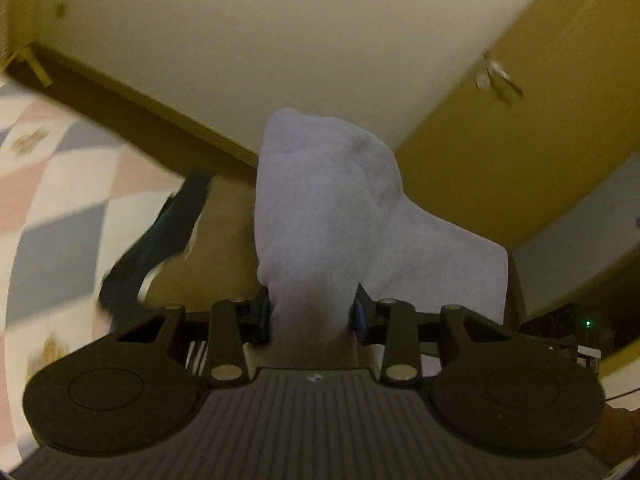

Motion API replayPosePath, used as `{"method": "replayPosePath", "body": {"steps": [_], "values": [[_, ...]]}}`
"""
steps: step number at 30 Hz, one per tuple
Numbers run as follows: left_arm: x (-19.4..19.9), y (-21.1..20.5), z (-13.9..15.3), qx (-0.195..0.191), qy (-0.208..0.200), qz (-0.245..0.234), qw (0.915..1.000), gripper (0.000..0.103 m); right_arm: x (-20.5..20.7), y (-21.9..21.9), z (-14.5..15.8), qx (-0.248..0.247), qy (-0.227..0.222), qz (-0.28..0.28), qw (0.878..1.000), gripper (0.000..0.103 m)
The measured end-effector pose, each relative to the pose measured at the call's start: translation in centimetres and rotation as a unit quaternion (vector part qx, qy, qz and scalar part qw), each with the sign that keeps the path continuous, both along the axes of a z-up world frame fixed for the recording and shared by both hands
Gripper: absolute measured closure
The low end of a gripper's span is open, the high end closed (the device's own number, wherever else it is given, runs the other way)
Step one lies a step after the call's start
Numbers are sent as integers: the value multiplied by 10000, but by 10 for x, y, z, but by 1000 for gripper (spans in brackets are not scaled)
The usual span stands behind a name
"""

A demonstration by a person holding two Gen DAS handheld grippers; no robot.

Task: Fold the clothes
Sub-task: 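Carry the grey pants with the left gripper to the folded clothes stack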

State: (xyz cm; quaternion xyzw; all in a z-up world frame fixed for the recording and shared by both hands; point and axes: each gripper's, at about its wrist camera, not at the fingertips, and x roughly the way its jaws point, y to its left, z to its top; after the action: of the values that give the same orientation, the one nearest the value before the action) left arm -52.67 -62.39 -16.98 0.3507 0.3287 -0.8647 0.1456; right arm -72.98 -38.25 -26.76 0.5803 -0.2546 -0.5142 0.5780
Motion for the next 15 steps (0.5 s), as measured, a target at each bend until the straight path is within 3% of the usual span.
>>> {"method": "replayPosePath", "body": {"steps": [4,7,10,11,13,15], "values": [[-47,-28,-16,138,-263,-239,9993,70,-28,-15,-23,78,-445,-404,9982,71],[-66,-44,-41,335,-392,-312,9982,70,-42,-28,-40,271,-514,-476,9972,70],[-73,-55,-69,507,-531,-372,9966,62,-52,-32,-54,497,-544,-493,9961,65],[-70,-62,-74,567,-507,-351,9965,56,-54,-30,-53,530,-498,-492,9961,65],[-65,-67,-78,649,-394,-312,9966,55,-57,-24,-48,602,-301,-508,9964,63],[-58,-68,-67,481,-300,-203,9982,54,-59,-18,-35,692,203,-512,9961,52]]}}
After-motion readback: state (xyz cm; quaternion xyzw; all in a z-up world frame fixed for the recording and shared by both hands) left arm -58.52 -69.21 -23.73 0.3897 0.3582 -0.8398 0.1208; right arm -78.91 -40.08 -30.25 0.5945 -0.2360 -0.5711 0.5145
